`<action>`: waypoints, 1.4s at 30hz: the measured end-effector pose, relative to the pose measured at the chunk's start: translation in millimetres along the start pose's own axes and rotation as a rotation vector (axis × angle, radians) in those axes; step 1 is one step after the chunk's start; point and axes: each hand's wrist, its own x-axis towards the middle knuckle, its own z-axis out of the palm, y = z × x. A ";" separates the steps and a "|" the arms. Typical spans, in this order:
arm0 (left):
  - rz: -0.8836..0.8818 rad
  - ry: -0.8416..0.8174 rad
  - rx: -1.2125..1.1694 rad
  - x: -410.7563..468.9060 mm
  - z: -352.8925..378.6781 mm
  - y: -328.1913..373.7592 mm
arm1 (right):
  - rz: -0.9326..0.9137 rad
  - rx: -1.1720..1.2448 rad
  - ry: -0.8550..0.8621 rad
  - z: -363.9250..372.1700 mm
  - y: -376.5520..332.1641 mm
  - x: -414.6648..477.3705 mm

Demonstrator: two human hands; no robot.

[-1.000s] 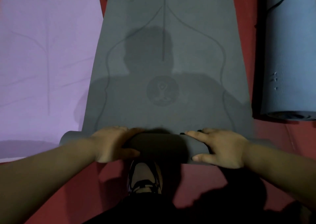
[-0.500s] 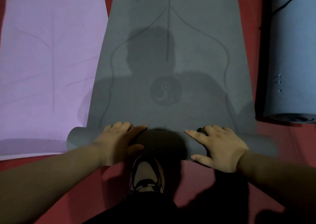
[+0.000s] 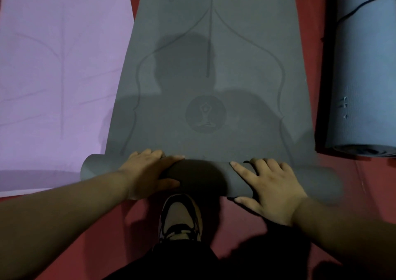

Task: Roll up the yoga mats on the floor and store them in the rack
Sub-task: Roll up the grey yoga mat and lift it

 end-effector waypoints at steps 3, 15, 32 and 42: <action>-0.007 -0.013 -0.021 1.6 -1.3 -0.9 | 0.016 -0.016 0.012 1.5 2.9 7.8; -0.103 0.244 0.075 -13.3 26.1 16.0 | -0.005 0.064 -0.164 -17.1 17.5 28.4; -0.101 0.065 0.057 9.4 -15.1 5.3 | -0.025 -0.036 -0.120 -21.4 12.5 28.0; -0.087 0.213 0.128 3.9 10.7 13.5 | -0.023 0.019 -0.201 -29.2 23.1 46.4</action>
